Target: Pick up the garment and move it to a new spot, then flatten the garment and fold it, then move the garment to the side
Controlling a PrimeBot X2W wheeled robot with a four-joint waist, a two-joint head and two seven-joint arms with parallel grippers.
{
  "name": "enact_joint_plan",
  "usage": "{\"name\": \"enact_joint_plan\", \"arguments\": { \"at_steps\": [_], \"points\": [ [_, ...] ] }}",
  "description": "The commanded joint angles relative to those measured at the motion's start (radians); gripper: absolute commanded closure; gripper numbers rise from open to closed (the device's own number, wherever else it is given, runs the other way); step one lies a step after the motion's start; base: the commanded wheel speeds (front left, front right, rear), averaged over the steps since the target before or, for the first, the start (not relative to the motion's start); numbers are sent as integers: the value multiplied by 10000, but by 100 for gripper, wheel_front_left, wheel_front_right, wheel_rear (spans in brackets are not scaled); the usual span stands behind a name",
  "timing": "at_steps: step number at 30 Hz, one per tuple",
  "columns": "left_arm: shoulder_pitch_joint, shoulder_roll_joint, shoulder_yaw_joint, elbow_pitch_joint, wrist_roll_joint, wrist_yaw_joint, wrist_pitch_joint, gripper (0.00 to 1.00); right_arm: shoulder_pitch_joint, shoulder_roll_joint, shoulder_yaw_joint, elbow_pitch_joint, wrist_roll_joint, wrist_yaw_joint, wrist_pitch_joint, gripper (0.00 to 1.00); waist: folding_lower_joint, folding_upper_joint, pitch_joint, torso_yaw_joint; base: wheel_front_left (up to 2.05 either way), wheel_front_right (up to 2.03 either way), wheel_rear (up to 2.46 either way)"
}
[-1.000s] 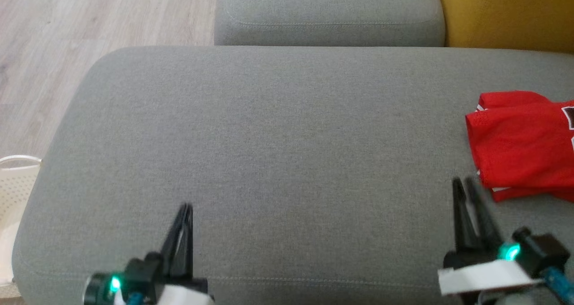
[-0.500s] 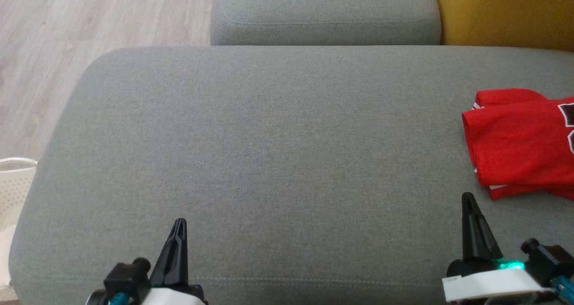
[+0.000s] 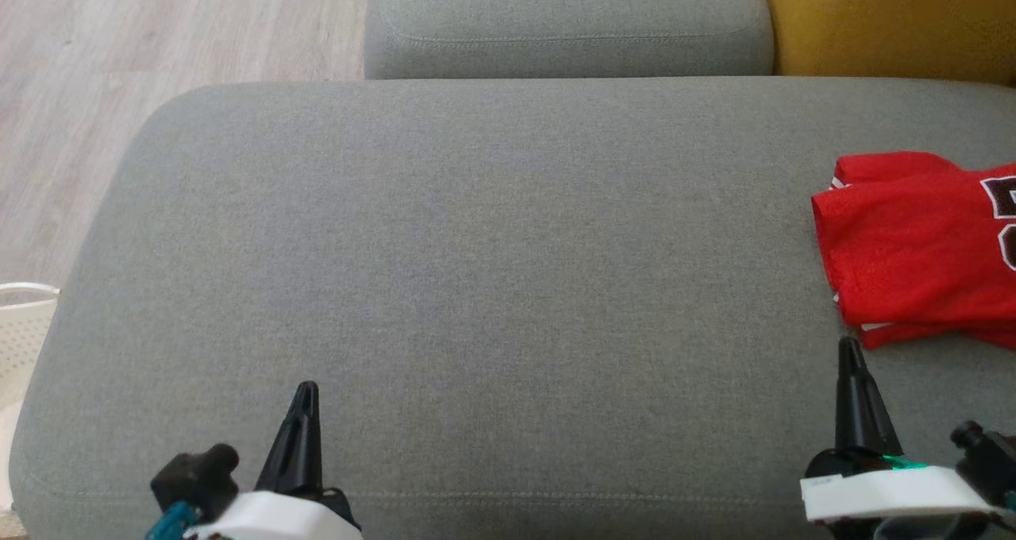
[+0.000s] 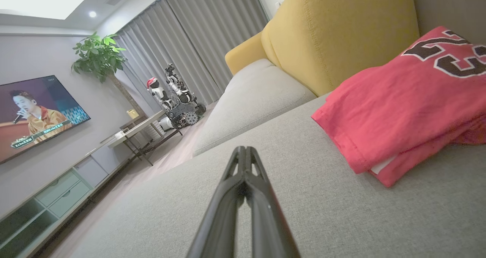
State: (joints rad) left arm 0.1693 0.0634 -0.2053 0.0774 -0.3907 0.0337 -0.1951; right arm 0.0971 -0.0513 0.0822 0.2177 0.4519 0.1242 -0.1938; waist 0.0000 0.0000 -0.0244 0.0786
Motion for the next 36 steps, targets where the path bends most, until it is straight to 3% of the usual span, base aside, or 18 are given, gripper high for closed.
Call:
{"name": "enact_joint_plan", "arguments": {
  "at_steps": [1, 36],
  "points": [
    [-500, 121, 236, -235, -308, -93, 25, 100, -566, -162, -28, -288, 333, 15, 81, 100, 0, 0, 4, -10, 0, 0, 0],
    [-1304, 215, 1053, 432, -4836, -658, 928, 100, -1086, -266, -499, -101, 4608, 33, 981, 100, 0, 0, 103, -292, 0, 0, 0]
  ]
}}
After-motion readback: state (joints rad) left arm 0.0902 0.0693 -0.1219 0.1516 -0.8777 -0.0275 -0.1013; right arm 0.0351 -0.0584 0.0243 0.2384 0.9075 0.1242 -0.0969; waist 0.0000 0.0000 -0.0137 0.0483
